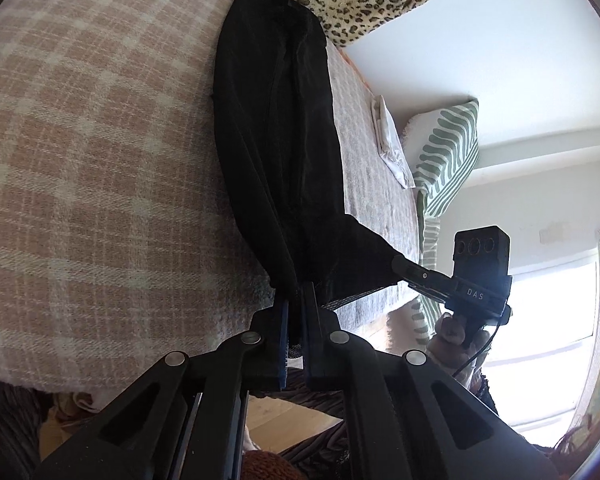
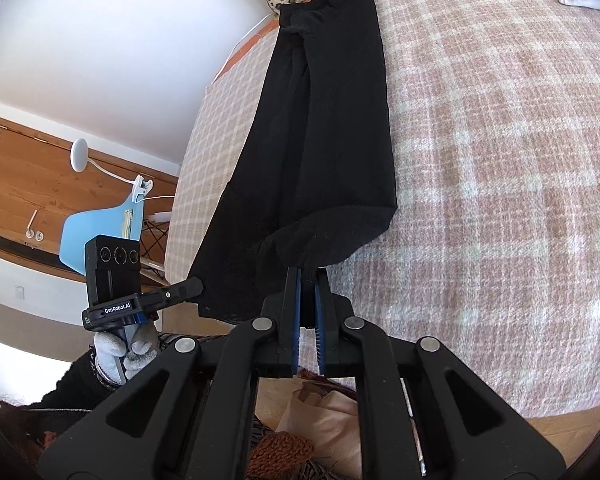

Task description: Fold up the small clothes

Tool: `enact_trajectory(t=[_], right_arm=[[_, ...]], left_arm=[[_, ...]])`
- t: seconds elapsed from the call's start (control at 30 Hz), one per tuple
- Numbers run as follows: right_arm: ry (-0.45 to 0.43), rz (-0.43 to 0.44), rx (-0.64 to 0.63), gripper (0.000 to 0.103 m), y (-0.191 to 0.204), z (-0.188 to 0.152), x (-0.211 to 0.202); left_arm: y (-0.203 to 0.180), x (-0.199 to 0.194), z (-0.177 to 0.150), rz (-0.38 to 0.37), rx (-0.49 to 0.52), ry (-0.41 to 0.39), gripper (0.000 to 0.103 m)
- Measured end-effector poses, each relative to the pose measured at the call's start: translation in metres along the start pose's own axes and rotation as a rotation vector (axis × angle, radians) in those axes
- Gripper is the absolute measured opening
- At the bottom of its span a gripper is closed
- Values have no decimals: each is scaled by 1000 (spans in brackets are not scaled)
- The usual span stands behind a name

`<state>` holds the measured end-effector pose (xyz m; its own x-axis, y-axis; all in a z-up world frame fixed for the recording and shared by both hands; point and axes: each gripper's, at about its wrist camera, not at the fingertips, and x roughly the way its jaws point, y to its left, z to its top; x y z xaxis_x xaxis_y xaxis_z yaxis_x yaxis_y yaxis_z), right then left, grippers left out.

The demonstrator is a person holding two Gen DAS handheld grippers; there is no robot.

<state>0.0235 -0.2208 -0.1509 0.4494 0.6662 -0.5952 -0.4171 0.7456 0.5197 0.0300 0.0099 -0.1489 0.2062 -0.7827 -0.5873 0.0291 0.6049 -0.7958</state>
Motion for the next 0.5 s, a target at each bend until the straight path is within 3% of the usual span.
enact_trajectory(t=[0.2,0.5], right_arm=[[-16,44,39,7,0,12,0],[-91,28,18,7,0,91,-7]], left_arm=[[-7,1,17,-60,-7,-13,3],[-6,-14,91,-96,-13,-117,3]])
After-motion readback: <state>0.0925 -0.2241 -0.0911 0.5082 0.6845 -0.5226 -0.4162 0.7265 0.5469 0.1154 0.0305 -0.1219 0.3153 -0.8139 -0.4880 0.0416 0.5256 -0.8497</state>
